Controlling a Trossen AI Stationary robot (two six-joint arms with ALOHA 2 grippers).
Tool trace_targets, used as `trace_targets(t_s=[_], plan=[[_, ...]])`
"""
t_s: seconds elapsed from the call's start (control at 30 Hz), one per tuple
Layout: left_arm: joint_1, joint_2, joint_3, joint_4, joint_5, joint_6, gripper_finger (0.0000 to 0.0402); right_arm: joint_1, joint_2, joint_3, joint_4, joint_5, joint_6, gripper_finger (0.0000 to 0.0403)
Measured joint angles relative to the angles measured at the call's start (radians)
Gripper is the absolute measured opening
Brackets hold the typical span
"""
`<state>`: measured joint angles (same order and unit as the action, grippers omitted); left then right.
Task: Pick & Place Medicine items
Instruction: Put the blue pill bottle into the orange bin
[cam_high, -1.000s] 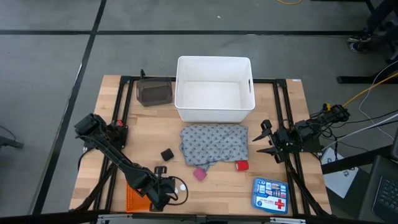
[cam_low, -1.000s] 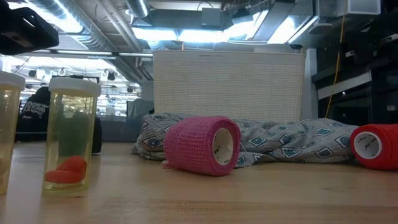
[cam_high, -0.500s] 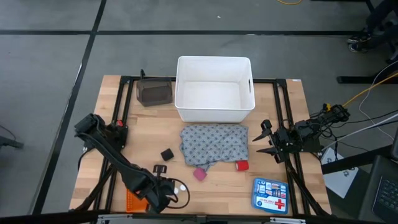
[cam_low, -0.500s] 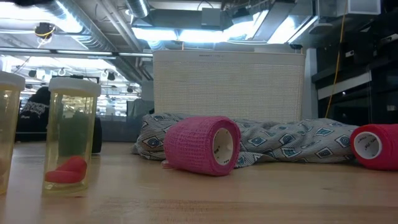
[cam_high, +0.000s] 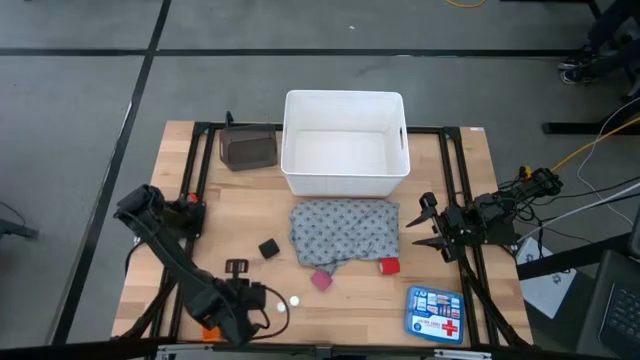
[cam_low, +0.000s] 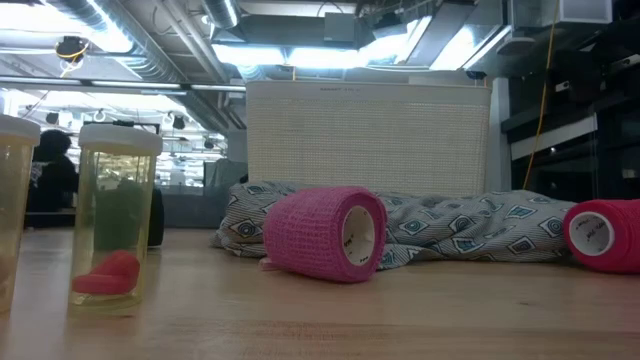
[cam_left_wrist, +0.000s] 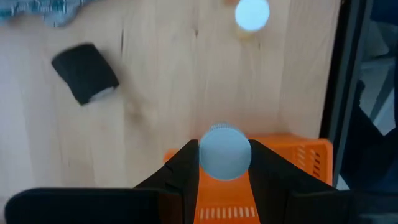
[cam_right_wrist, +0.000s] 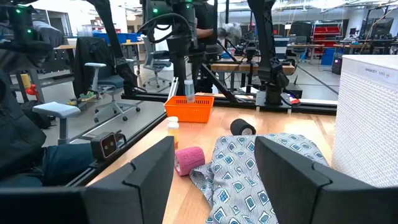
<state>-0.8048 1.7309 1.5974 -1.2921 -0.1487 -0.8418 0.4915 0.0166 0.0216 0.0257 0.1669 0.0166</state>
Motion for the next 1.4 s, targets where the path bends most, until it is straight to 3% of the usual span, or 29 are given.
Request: trace_targets(t_s=[0.47,0.67,1.4], plan=[[-0.155,-0.002,-0.012,-0.1,-0.126,-0.274,0.0107,0.0,0.0,0.0,0.0,0.0,0.0,0.0224],[-0.186,-0.002,-0.067,-0.08,-0.134,-0.354,0.0107,0.0,0.0,0.0,0.0,0.0,0.0,0.0224],[-0.16,-0.253,-0.563,0.312,-0.168,-0.434,0.0106,0.0,0.0,0.0,0.0,0.0,0.0,0.0224]])
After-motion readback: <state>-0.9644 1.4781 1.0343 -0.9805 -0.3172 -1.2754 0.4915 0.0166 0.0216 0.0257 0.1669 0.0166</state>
